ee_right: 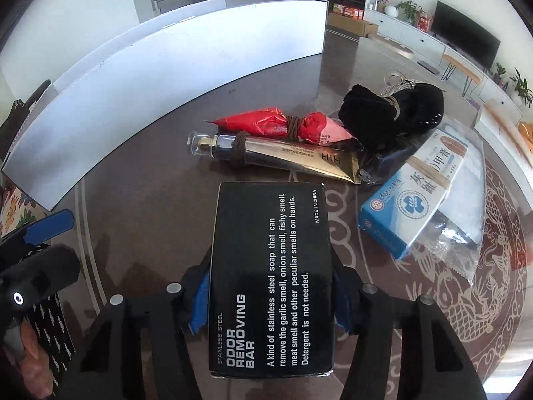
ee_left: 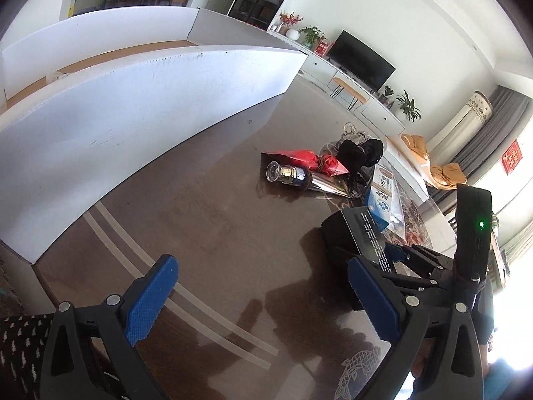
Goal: Organize objects
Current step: 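Grasp the black ODOR REMOVING BAR box with the right gripper, then lift the black box with the right gripper while left approaches the silver tube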
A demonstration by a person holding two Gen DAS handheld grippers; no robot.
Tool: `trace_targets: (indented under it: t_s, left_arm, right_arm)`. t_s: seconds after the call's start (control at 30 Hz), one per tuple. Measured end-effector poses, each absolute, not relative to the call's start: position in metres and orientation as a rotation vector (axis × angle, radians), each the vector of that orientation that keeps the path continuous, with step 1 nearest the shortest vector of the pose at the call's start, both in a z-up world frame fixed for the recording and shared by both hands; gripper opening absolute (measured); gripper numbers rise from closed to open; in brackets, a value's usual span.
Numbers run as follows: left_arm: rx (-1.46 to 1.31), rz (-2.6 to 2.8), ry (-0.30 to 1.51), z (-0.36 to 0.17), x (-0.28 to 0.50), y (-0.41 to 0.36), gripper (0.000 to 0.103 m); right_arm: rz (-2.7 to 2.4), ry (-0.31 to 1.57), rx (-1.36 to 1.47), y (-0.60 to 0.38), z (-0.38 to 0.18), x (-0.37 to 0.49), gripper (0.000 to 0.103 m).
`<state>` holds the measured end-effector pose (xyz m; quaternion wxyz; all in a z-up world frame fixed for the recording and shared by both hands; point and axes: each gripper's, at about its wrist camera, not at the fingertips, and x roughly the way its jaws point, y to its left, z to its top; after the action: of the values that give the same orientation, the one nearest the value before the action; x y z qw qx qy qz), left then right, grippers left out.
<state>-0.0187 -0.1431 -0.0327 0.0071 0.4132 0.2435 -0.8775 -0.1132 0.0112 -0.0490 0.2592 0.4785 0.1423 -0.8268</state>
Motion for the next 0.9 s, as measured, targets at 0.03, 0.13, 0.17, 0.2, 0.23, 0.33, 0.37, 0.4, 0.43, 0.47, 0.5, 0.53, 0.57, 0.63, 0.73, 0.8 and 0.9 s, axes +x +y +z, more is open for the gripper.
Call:
trace_targets:
  t_s: [0.03,0.13,0.17,0.2,0.23,0.33,0.37,0.4,0.43,0.47,0.5,0.53,0.57,0.63,0.73,0.8,0.9]
  left_arm:
    - [1.303,-2.743,0.761,-0.034,-0.02,-0.142,0.103]
    - [1.319,-2.75,0.739,-0.034,-0.022,-0.138,0.103]
    - [1.322,-2.756,0.73,-0.034,-0.022,-0.136,0.103]
    - [1.328,-2.76,0.723,-0.034,-0.023,-0.134,0.103]
    - [1.338,-2.764,0.717,-0.035,-0.024,-0.133,0.103]
    - [1.373,-2.768,0.712,-0.038,-0.028,-0.129,0.103]
    - [1.381,-2.768,0.708,-0.038,-0.029,-0.127,0.103]
    - [1.387,-2.769,0.702,-0.038,-0.029,-0.126,0.103]
    - [1.392,-2.771,0.696,-0.038,-0.029,-0.125,0.103]
    - [1.393,-2.773,0.69,-0.038,-0.029,-0.125,0.103]
    - [1.393,-2.773,0.688,-0.038,-0.029,-0.124,0.103]
    - [1.394,-2.773,0.689,-0.038,-0.029,-0.125,0.103]
    - [1.395,-2.77,0.692,-0.039,-0.029,-0.125,0.103]
    - [1.401,-2.764,0.701,-0.039,-0.029,-0.126,0.103]
    - [1.417,-2.756,0.708,-0.042,-0.031,-0.125,0.103]
    - [1.432,-2.757,0.7,-0.043,-0.032,-0.123,0.103]
    - [1.453,-2.764,0.676,-0.044,-0.034,-0.119,0.103]
  right_arm:
    - [-2.27,0.375,1.301,0.021,-0.049,-0.105,0.059]
    - [-2.383,0.29,1.341,0.063,-0.049,-0.074,0.059]
    - [-2.432,0.253,1.356,0.08,-0.049,-0.063,0.059]
    - [-2.487,0.21,1.375,0.1,-0.05,-0.053,0.059]
    - [-2.541,0.165,1.394,0.12,-0.05,-0.043,0.059]
    - [-2.719,0.074,1.442,0.176,-0.047,-0.024,0.059]
    - [-2.768,0.054,1.452,0.192,-0.045,-0.022,0.059]
    - [-2.802,0.039,1.458,0.204,-0.045,-0.019,0.059]
    - [-2.826,0.027,1.462,0.214,-0.046,-0.018,0.059]
    - [-2.842,0.013,1.462,0.225,-0.044,-0.024,0.06]
    - [-2.855,0.007,1.457,0.228,-0.044,-0.023,0.06]
    - [-2.858,0.007,1.457,0.23,-0.045,-0.025,0.063]
    - [-2.863,-0.001,1.447,0.232,-0.046,-0.027,0.068]
    - [-2.854,-0.02,1.445,0.231,-0.051,-0.031,0.087]
    - [-2.872,0.003,1.434,0.226,-0.052,-0.031,0.091]
    - [-2.867,0.0,1.444,0.226,-0.054,-0.033,0.095]
    - [-2.863,-0.034,1.459,0.229,-0.056,-0.034,0.099]
